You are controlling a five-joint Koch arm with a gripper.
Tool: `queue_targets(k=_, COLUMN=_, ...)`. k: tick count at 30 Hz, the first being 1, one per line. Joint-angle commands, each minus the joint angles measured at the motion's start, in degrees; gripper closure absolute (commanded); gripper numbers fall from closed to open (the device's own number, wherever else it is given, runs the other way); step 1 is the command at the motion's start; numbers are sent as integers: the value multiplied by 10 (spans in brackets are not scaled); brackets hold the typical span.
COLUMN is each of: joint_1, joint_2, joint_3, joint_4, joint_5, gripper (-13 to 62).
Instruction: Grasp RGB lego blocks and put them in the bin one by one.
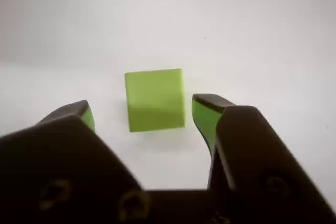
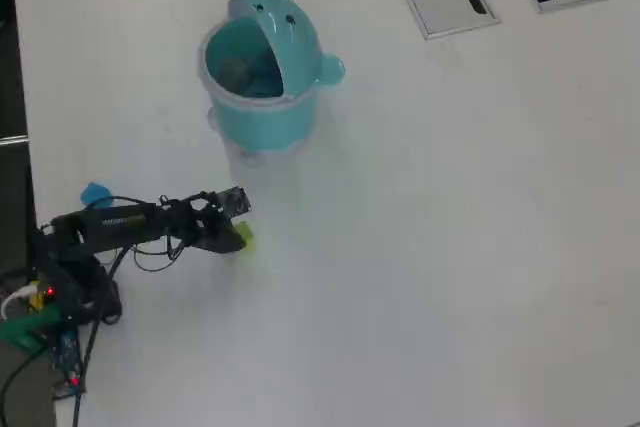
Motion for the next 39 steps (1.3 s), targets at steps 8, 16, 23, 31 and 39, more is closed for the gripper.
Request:
queue_targets(k=8, joint_1=15, joint_2=-26, joint_3=-4, joint_4=-55, joint_5=4, gripper=149)
queue_targets(k=16, joint_1=18, joint_2=-48, joint_3=15, joint_4=-91, joint_5=4, gripper=149)
queue_targets(k=23, joint_1=13, joint_2=-74, joint_3=31, joint_4=-136, joint_5=35, gripper=171)
queue_targets(k=31, joint_1=0, joint_2=-83, joint_3=45, joint_4=-187, joint_5=107, gripper=252)
queue_targets(k=39, joint_1=-4, joint_2=-71, joint_3=45, joint_4=-210, joint_5=151, gripper=299)
